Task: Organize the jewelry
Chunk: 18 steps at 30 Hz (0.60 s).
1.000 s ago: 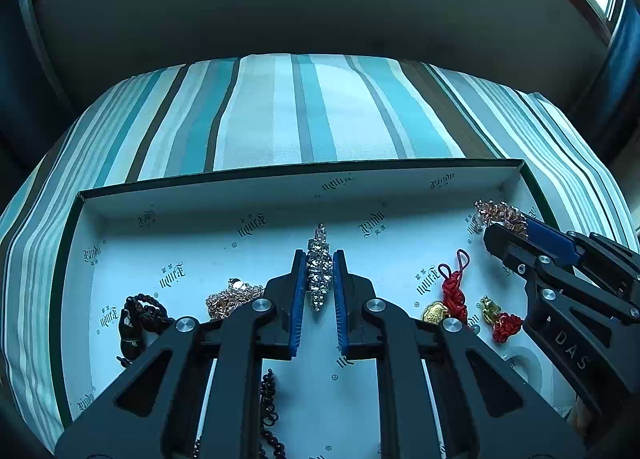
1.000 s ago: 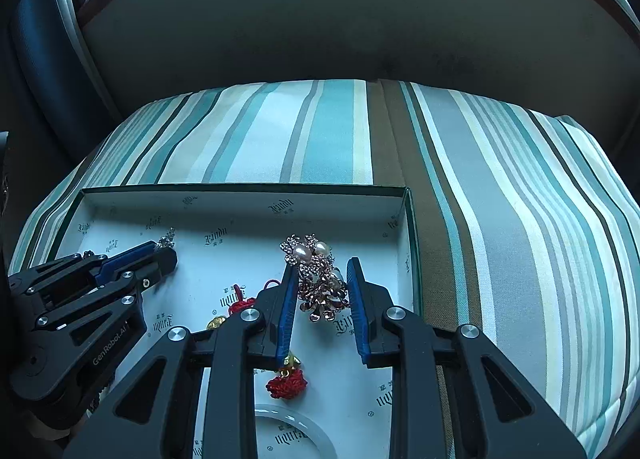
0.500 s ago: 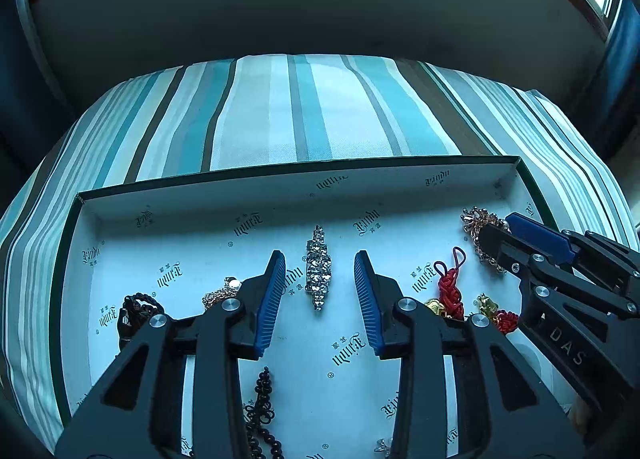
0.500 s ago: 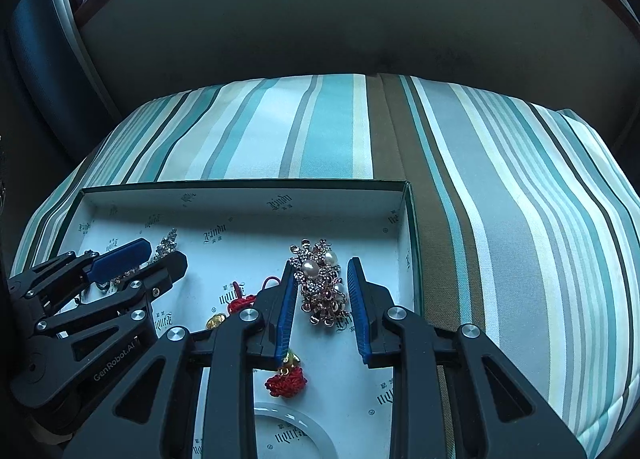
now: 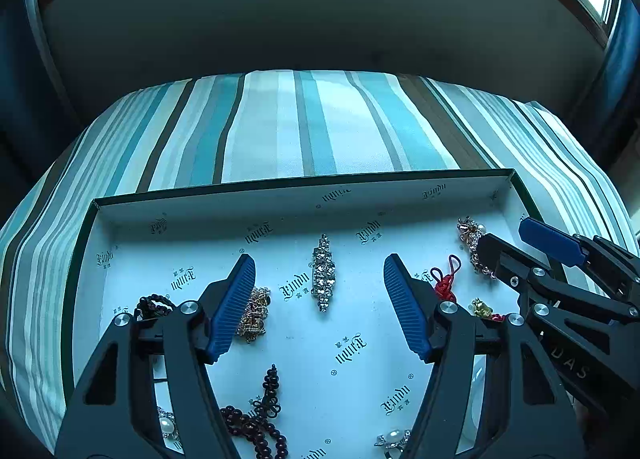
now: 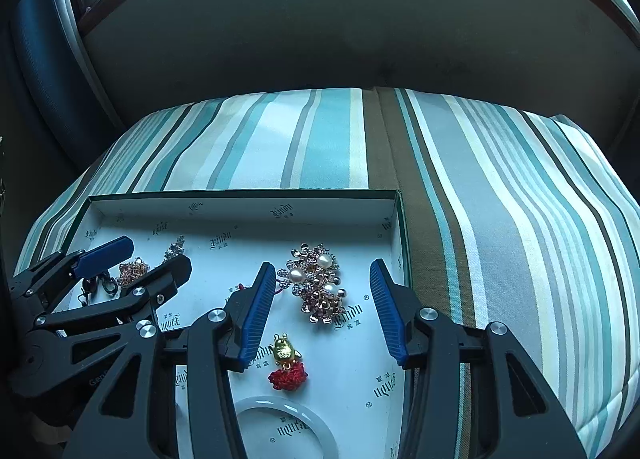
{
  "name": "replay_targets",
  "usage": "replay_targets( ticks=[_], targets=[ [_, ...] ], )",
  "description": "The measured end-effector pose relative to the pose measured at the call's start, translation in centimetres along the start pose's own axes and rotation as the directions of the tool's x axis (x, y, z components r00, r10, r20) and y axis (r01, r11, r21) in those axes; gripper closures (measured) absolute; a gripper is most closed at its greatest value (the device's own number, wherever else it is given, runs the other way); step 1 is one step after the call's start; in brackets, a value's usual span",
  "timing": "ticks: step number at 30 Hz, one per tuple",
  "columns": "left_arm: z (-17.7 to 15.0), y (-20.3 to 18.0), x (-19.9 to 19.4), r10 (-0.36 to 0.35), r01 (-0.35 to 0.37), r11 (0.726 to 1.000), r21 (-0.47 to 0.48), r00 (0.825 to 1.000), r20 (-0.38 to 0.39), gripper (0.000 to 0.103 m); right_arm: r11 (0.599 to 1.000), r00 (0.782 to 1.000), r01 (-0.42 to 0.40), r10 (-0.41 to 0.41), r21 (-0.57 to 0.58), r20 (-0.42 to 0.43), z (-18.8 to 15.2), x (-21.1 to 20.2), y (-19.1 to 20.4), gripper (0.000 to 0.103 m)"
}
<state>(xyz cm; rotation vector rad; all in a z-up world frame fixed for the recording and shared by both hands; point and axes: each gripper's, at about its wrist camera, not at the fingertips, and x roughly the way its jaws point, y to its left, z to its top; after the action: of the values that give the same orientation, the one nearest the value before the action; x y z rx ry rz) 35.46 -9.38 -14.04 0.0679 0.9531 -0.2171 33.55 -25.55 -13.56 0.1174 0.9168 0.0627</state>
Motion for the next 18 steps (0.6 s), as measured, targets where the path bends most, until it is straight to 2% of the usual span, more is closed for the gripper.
replay_targets(
  ticks=[4,9,13,16,18],
  targets=[
    [0.1,0.4,-0.2,0.011,-0.011,1.0,-0.016,1.0,0.01,0.023,1.0,1.0,0.007,-0.008,0.012,0.017,-0.1,-0.7,-0.1,0.047],
    [0.2,0.5,-0.5,0.018,-0.018,1.0,-0.018,1.0,0.019,0.019,1.0,0.999,0.022,-0.022,0.008,0.041,-0.4,-1.4,0.0,0.044],
    [0.1,0.5,-1.0,0.063,-0.063,0.998,-0.004,0.997,0.037,0.015,1.0,0.998,0.019,-0.02,0.019,0.057,-0.6,-1.9,0.0,0.037],
    [-0.1,0.7,-1.6,0.075,-0.075,0.997,-0.015,0.996,0.05,0.013,0.999,0.997,0.033,-0.034,0.021,0.075,-1.0,-2.6,0.1,0.029],
    [-0.2,1.0,-2.0,0.073,-0.072,0.997,-0.021,0.996,0.056,0.012,0.999,0.995,0.028,-0.03,0.023,0.097,-1.1,-3.3,0.3,0.028]
  ],
)
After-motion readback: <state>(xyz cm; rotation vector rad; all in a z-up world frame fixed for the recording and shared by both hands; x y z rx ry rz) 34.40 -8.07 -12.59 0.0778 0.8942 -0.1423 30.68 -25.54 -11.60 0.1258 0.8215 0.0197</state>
